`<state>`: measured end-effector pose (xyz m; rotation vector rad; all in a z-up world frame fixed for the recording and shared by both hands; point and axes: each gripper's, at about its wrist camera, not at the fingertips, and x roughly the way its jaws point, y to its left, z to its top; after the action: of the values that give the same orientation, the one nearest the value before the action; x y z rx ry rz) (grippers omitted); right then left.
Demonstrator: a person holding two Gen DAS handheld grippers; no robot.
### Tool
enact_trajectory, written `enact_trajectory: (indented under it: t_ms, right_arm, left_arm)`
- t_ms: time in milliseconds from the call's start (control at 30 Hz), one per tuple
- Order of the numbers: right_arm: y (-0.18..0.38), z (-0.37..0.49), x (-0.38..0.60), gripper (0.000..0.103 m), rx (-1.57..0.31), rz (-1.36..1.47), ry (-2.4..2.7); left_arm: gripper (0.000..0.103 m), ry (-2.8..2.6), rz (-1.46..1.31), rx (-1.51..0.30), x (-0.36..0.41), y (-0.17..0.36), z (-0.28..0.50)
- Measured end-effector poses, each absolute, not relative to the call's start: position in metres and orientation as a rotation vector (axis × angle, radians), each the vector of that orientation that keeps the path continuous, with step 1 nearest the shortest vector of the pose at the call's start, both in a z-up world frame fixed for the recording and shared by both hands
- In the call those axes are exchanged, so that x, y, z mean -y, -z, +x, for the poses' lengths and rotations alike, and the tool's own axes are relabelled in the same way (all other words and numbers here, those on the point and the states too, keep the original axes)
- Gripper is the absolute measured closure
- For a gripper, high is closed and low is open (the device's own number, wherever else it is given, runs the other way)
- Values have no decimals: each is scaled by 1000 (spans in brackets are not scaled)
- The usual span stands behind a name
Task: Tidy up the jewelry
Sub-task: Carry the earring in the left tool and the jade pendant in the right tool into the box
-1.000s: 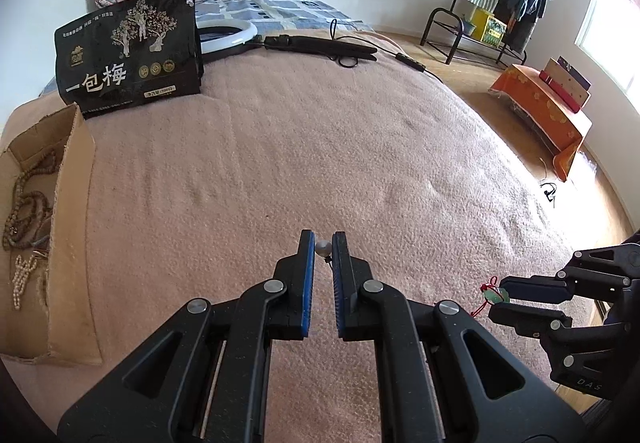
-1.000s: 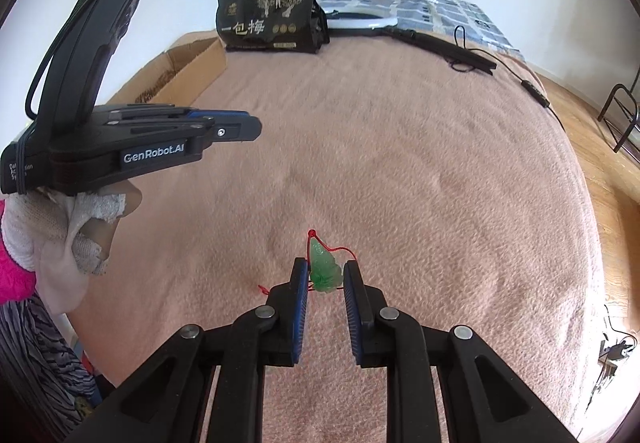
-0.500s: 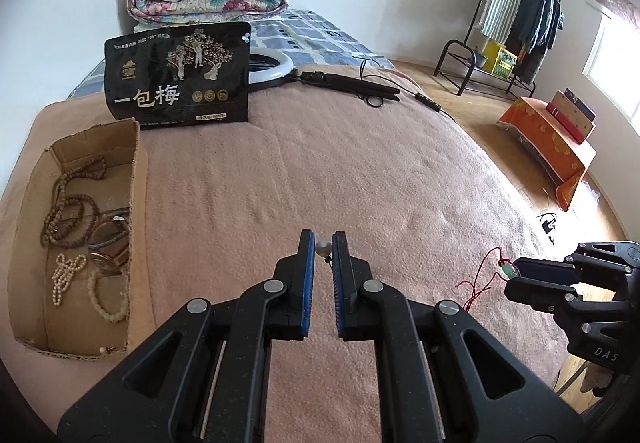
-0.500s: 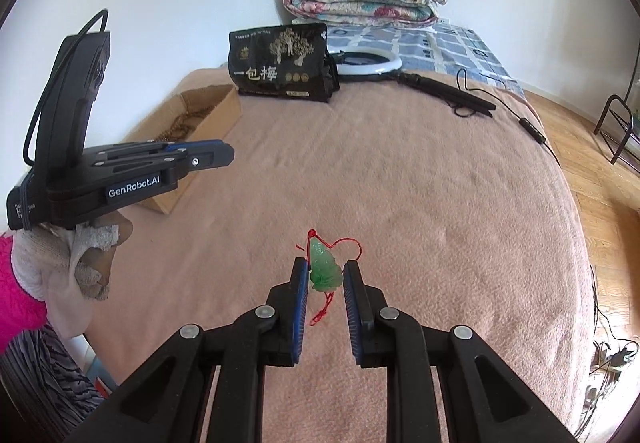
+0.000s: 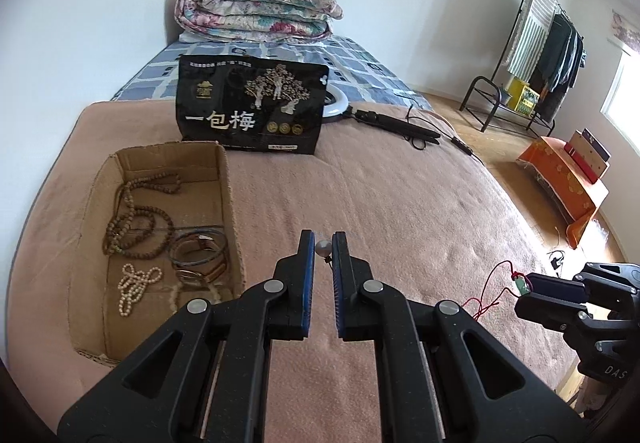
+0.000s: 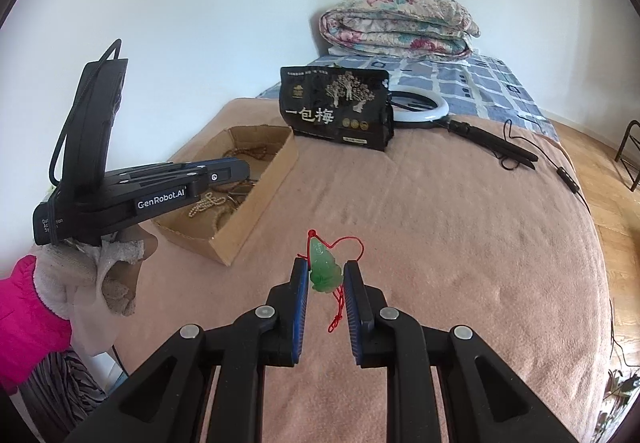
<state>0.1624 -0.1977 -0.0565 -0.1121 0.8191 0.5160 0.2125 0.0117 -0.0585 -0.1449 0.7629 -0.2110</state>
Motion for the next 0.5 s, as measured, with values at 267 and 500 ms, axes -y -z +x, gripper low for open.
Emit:
enact_trajectory:
  t_ms: [267, 500]
  right_arm:
    - [50, 169, 147, 86, -799, -123, -583]
    - [51, 179, 102, 86, -794, -125, -638]
  left_arm:
    - [96, 135, -165, -751, -68, 54, 216]
    - [96, 91, -194, -744, -108, 56, 221]
